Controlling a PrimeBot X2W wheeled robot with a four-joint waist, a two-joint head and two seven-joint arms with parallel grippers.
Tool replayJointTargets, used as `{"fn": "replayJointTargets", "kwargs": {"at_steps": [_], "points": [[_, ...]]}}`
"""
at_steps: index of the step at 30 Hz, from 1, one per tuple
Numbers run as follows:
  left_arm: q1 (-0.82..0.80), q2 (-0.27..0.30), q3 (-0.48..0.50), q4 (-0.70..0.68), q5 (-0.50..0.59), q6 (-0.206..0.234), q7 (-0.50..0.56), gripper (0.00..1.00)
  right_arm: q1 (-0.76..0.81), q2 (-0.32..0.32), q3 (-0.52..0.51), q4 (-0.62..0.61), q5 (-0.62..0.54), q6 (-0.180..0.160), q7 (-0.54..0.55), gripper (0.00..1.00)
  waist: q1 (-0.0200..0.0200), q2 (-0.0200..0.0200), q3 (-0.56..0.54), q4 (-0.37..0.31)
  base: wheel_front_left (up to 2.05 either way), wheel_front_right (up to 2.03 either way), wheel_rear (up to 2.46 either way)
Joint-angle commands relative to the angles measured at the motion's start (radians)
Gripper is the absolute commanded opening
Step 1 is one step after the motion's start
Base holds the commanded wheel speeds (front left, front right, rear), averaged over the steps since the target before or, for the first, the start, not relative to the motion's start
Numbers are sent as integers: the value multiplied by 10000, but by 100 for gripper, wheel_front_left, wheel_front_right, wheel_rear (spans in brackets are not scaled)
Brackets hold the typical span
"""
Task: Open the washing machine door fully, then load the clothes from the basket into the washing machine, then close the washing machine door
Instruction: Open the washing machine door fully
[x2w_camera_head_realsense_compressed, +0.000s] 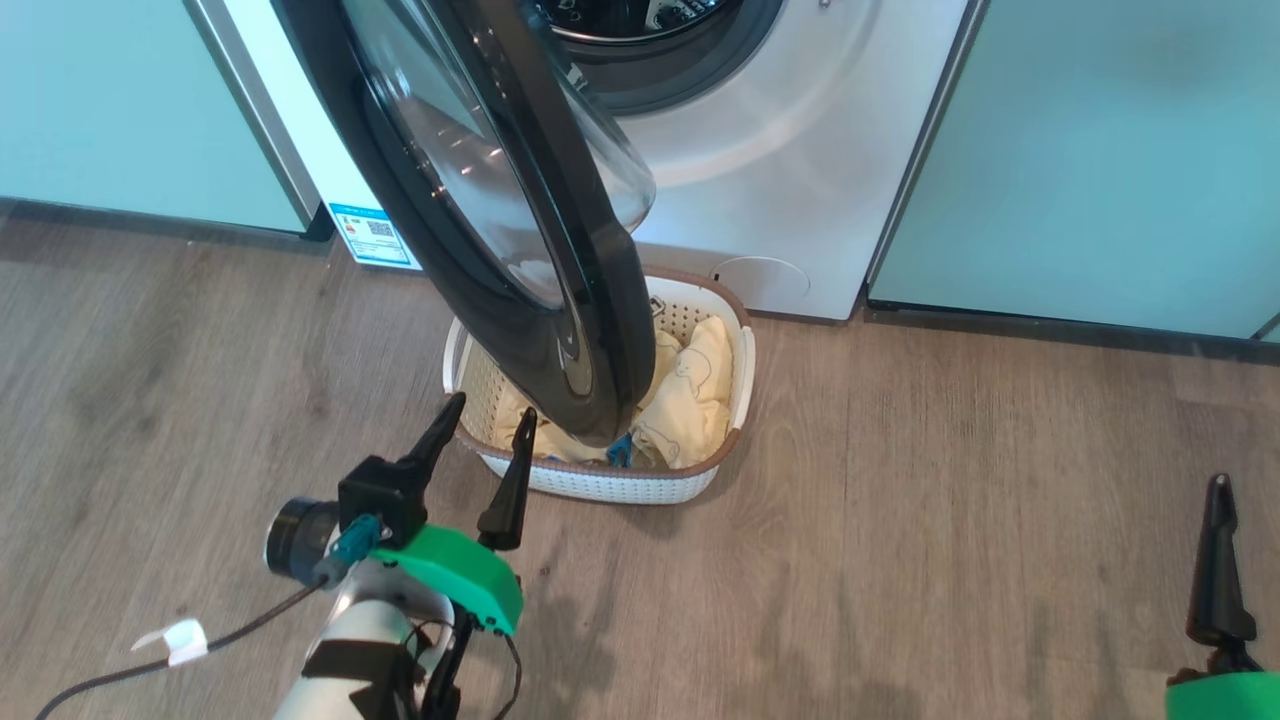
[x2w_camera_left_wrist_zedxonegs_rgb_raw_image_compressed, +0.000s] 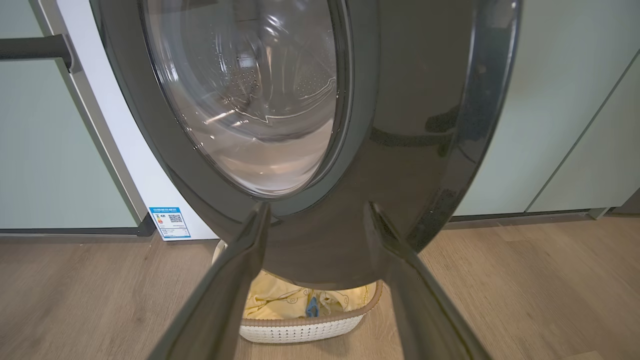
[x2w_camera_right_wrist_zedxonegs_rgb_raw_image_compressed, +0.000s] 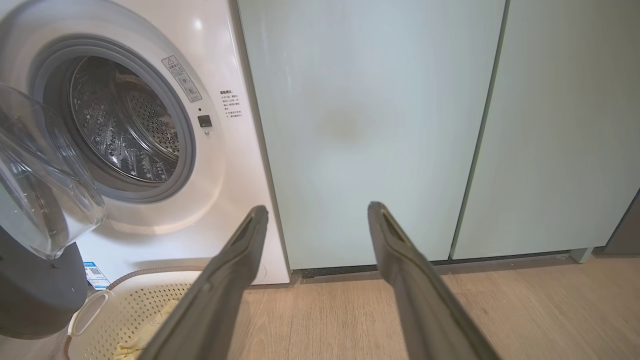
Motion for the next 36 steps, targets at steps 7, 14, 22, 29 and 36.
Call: {"fn": "replayJointTargets", "kwargs": {"at_steps": [7,14,22,29,36], "points": [[-324,125,443,-250,1,63,-63,89,-105,-136,218,-235,44,-29,-93,100,0,0,3,-24,0,0,0],[-407,125,477,-190,-7,82,-63,0,-121,-136,242,-220,61,-29,-93,100,0,0,46,-21,0,0,0],[-653,125,593,-299,23,155,-63,0,-142,-136,270,-206,107,-29,-93,100,0,0,83,-4,0,0,0],[-1155,321,1168,-752,166,409,-63,0,-140,-136,291,-167,154,-29,-93,100,0,0,49,1,0,0,0],[-2023,806,1700,-2220,466,792,-63,0,-112,-135,186,-180,154,-29,-93,100,0,0,-37,24,0,0,0]]}}
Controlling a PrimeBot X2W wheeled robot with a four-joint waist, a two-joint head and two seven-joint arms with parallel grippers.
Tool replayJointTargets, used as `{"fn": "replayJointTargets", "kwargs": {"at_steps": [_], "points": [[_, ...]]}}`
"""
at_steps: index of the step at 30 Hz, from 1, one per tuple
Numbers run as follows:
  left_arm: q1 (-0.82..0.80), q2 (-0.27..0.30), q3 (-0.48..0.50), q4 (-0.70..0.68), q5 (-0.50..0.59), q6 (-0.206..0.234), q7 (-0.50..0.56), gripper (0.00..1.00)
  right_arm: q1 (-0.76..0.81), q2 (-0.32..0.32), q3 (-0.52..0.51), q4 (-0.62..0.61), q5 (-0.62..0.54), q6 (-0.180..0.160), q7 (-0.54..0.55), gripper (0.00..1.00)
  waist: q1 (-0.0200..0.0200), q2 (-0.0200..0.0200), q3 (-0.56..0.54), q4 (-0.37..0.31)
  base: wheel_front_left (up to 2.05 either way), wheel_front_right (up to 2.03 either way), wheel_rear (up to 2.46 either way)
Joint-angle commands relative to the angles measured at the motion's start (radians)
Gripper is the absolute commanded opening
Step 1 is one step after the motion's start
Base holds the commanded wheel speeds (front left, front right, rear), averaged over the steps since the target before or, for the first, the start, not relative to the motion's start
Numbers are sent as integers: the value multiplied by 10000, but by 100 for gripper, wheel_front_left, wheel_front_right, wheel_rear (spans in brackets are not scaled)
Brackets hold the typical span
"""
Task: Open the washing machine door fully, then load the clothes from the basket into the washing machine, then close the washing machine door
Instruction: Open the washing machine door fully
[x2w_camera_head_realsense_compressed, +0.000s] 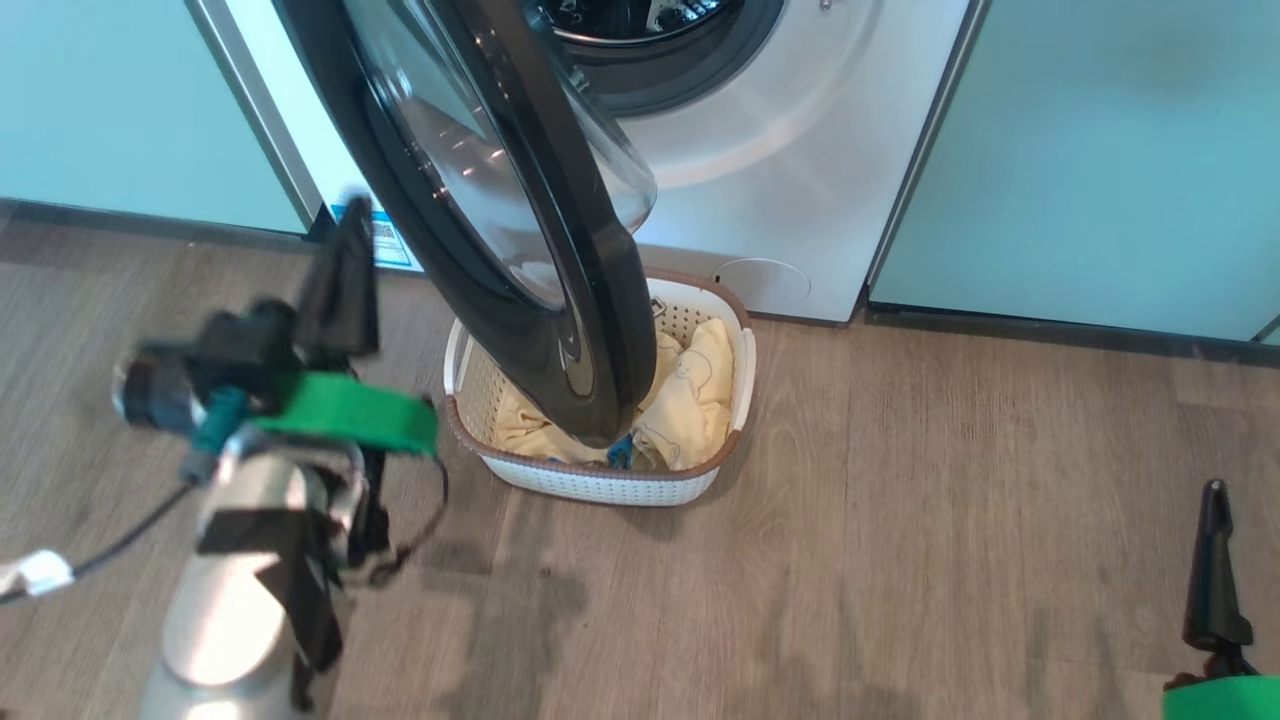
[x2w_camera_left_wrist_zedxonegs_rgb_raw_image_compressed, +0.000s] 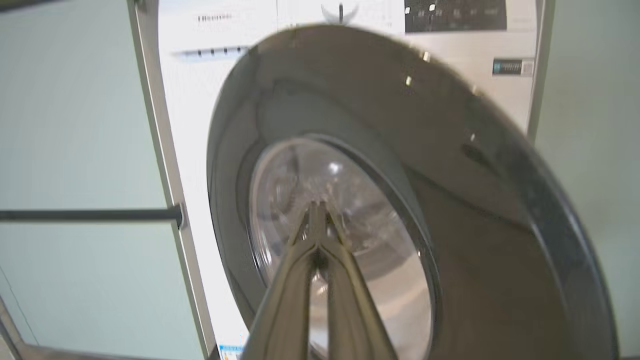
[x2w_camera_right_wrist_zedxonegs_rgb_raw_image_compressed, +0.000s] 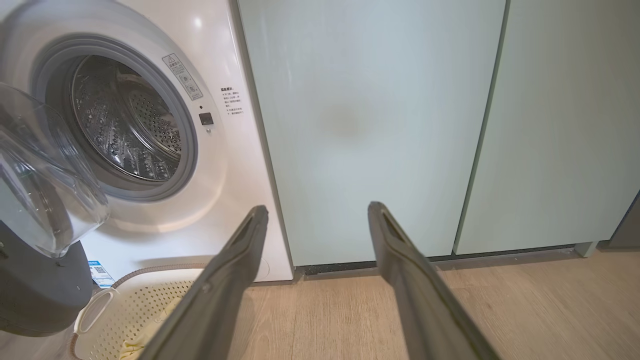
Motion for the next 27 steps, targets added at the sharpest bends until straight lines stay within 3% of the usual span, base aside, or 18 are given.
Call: {"fn": "replayJointTargets", "kwargs": {"at_steps": [1,7,14,20,27], "points": [[-637,335,431,-734,135,130,-61,0,-161,-153,108,-284,47,-29,-93,100,0,-1,-25,4,0,0,0],[-1317,364,181,-2630,267,159,104,0,-49,-153,108,-249,6,-29,-93,100,0,-1,-164,45,0,0,0],[-2152,-48,-1194,-4089,155,-151,770,0,-5,-153,229,-182,34,-29,-93,100,0,-1,-240,10,0,0,0],[-2258,-317,-3000,-4364,-304,-285,1278,0,-9,-152,370,-133,76,-29,-93,100,0,-1,-279,-128,0,0,0],[-1669,-381,-4631,-4329,-1186,-28,1697,0,-2,-152,428,-63,87,-29,-93,100,0,-1,-244,-261,0,0,0]]}}
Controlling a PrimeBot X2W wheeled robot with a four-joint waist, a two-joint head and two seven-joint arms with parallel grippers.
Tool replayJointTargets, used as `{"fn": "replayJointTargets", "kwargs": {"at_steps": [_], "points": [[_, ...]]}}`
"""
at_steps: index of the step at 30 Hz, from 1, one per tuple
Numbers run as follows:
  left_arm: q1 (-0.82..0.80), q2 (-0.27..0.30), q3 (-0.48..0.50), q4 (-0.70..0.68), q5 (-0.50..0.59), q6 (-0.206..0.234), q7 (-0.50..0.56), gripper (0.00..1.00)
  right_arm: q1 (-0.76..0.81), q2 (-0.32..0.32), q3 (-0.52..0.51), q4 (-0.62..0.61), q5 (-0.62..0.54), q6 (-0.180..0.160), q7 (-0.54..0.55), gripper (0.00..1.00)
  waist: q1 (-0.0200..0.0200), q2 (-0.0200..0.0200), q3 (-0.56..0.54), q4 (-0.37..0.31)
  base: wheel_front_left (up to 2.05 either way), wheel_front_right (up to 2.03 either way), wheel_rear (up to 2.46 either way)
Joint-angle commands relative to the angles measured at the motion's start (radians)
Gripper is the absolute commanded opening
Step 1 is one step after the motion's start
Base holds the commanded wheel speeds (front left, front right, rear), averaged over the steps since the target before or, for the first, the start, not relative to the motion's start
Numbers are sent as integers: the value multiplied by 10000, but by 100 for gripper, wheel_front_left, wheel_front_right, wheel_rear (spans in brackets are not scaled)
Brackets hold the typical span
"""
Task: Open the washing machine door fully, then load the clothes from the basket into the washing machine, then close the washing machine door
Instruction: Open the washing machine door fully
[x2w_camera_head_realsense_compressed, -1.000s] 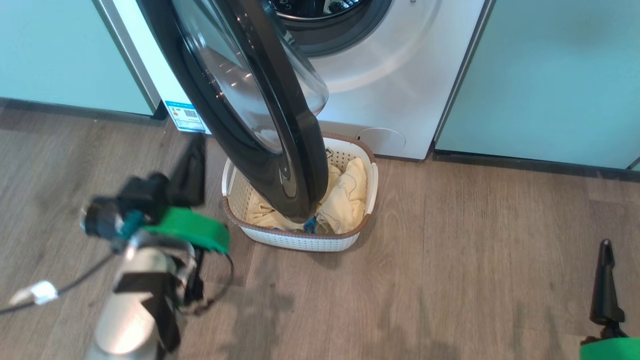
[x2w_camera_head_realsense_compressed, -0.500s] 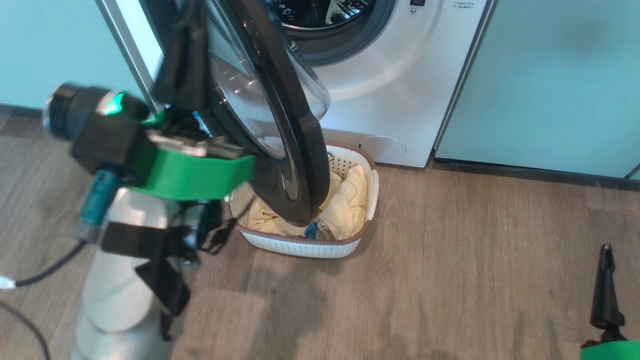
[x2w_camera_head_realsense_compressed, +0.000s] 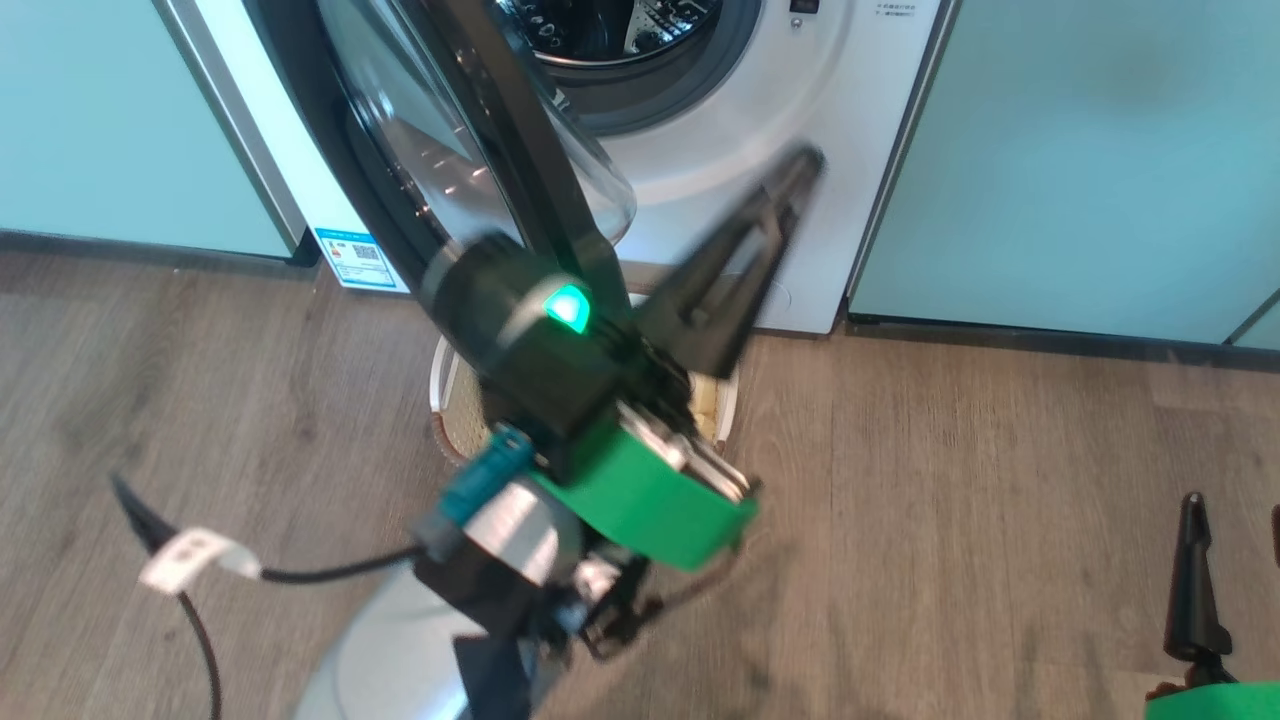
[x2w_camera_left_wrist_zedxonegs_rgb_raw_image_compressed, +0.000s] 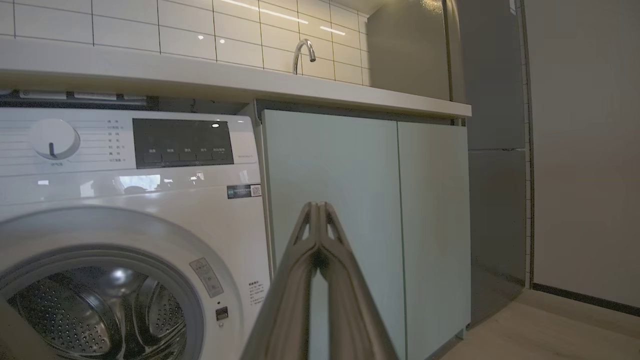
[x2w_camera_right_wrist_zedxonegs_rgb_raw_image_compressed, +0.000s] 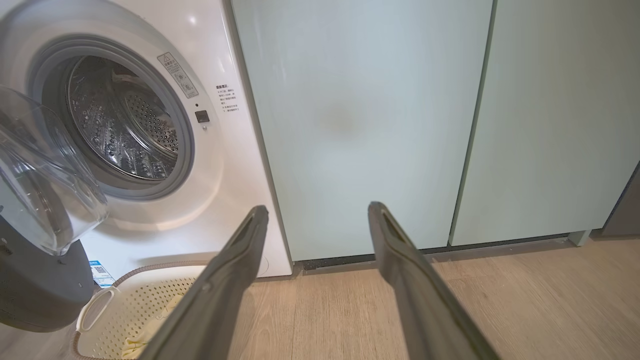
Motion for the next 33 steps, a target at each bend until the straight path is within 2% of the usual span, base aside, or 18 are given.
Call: {"fn": "replayJointTargets", "kwargs": {"at_steps": [1,5,11,24,33], "points": [[-166,62,247,-298,-64,60,92,0,-89,-160,225,-266,1,-29,-93,100,1,-1,18,-7,0,0,0],[153,55,-437,10,-503,196,285,0,-195,-160,282,-268,-12,-29,-93,100,1,-1,126,-90,0,0,0],[367,53,-935,1007,-1085,493,426,0,-253,-160,405,-225,-27,-29,-93,100,1,-1,207,-186,0,0,0],[-349,52,-625,4273,-1823,926,255,0,-401,-160,525,-97,67,-29,-93,100,1,-1,299,-315,0,0,0],[-866,131,-132,5496,-1991,1135,-178,0,-408,-160,487,-51,150,-29,-93,100,1,-1,325,-350,0,0,0]]}}
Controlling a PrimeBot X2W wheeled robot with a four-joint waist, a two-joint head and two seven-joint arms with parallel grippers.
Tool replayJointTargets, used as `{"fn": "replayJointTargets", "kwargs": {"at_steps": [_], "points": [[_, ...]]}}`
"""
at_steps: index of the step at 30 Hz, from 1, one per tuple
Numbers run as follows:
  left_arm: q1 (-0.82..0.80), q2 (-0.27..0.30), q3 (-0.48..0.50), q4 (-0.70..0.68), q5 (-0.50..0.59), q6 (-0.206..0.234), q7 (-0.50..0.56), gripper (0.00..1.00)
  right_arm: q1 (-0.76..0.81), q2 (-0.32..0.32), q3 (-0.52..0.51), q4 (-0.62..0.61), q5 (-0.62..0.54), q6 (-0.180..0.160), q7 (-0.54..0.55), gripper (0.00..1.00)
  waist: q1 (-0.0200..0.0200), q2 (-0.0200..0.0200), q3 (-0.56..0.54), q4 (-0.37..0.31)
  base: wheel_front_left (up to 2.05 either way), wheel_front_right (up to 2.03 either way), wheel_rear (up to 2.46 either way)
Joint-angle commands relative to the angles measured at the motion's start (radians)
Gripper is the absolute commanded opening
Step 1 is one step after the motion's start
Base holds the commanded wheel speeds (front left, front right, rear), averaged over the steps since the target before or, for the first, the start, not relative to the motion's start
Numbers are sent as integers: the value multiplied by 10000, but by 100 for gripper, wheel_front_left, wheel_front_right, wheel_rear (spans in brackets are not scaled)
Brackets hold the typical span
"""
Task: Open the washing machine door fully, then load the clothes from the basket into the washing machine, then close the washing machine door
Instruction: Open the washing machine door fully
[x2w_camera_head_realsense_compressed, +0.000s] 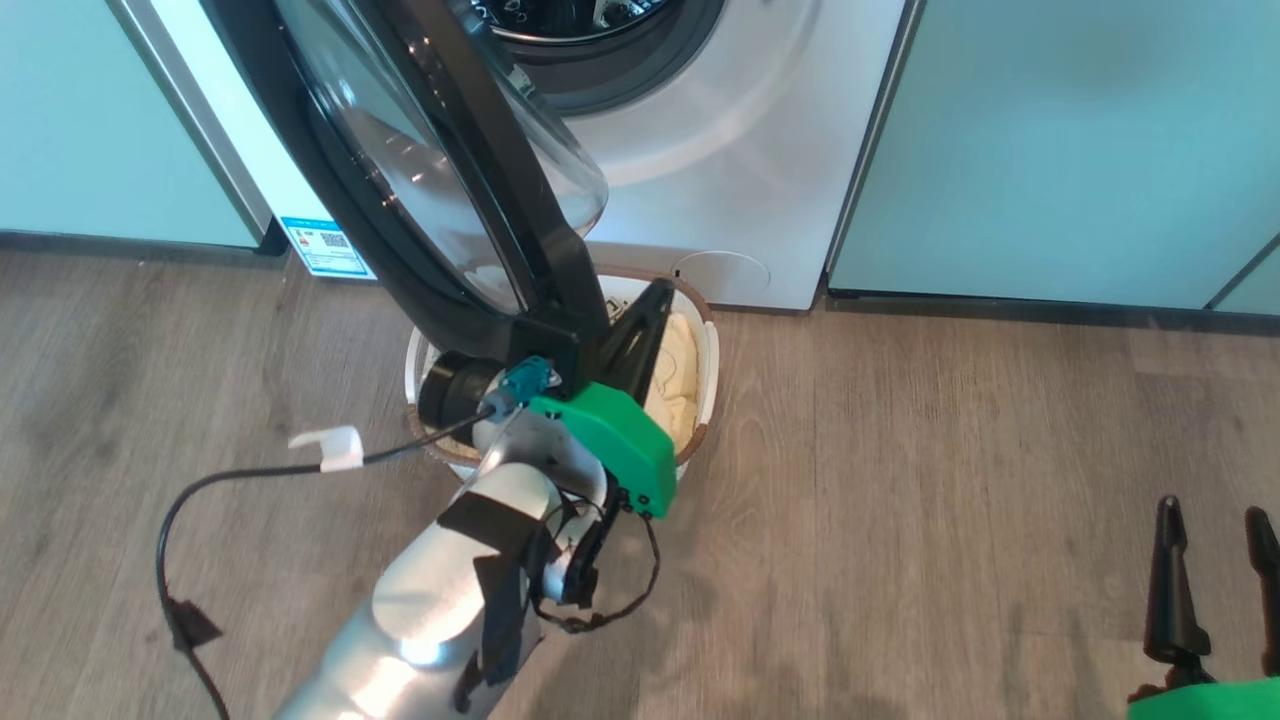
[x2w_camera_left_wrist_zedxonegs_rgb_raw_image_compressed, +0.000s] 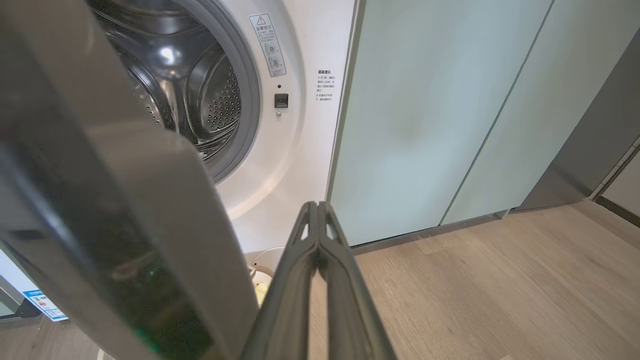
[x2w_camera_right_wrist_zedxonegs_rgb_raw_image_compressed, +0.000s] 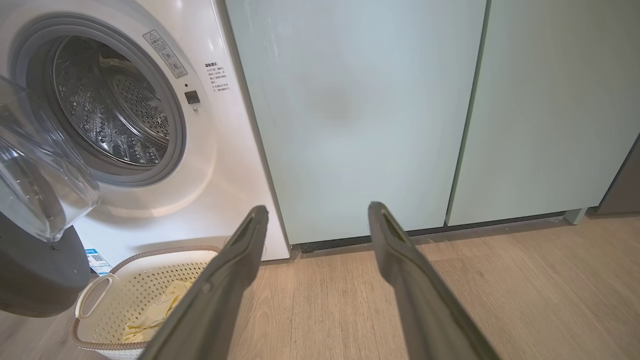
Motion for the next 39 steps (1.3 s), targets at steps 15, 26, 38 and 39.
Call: {"fn": "replayJointTargets", "kwargs": {"at_steps": [15,26,38,39], "points": [[-562,259,514,61,-178,151,-353,0,-432,-160,131,-294,54,-29,-93,100,0,0,168,193,0,0,0],[-303,286,231,-196,-146,234,-368,0,-413,-160,49,-339,0,-29,-93,100,0,0,225,686,0,0,0],[90,438,66,-477,-128,439,-390,0,-412,-160,-21,-316,-51,-29,-93,100,0,0,197,1591,0,0,0],[135,455,55,-515,-114,472,-400,0,-405,-160,-28,-315,-49,-29,-93,100,0,0,189,1672,0,0,0]]}}
